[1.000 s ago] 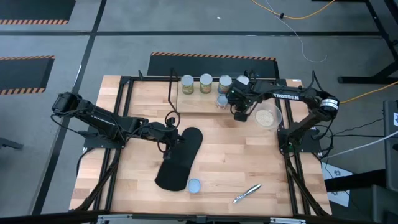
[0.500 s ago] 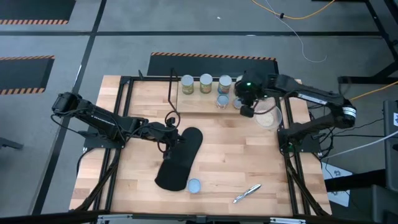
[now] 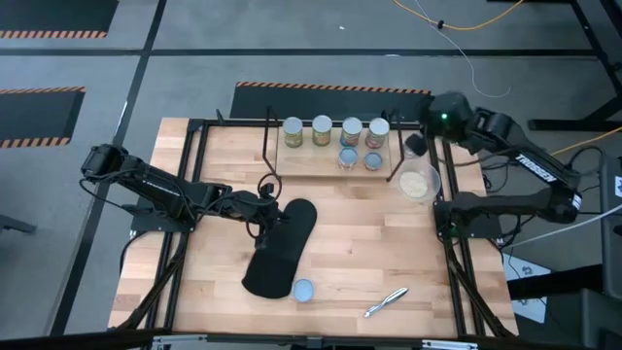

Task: Pick and place cans onto a shelf
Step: Put the small canned oranges on the shelf

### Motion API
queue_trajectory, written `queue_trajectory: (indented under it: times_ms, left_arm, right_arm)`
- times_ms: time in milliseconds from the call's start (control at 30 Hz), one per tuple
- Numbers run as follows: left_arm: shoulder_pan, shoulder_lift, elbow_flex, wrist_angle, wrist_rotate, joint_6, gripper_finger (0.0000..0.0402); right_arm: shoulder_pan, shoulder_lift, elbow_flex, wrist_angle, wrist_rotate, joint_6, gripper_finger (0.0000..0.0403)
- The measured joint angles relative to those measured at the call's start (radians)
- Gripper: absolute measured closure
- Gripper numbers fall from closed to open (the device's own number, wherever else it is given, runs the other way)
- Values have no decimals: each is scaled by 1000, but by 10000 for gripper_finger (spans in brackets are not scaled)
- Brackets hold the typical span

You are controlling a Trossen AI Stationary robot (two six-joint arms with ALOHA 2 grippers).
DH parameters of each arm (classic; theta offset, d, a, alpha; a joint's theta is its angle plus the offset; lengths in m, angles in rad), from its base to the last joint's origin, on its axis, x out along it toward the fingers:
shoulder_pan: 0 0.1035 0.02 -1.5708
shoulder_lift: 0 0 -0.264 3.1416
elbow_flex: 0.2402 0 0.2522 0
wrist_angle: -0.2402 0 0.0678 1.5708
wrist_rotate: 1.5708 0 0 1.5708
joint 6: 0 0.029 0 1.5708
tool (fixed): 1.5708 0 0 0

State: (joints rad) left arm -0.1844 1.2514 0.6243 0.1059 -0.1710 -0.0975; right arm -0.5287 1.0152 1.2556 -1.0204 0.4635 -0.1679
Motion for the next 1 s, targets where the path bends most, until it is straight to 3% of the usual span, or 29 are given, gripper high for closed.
queue_trajectory:
  times_ms: [100, 233, 333, 500, 700, 1000]
  left_arm:
    - [0, 0, 0, 0, 0, 2, 360]
    - [0, 0, 0, 0, 0, 2, 360]
    - [0, 0, 0, 0, 0, 2, 360]
    - [0, 0, 0, 1, 0, 2, 360]
    - [0, 0, 0, 0, 0, 2, 360]
    - [0, 0, 0, 0, 0, 2, 360]
  right_arm:
    - [-78, -11, -3, -28, 44, 48, 326]
    - [-206, -6, -70, -13, 6, 62, 326]
    - [-298, 9, -151, 29, -72, 58, 326]
    - [-376, 43, -254, 54, -296, 38, 326]
    - [-415, 74, -330, 59, -388, 9, 326]
    - [-417, 76, -426, 62, -386, -155, 326]
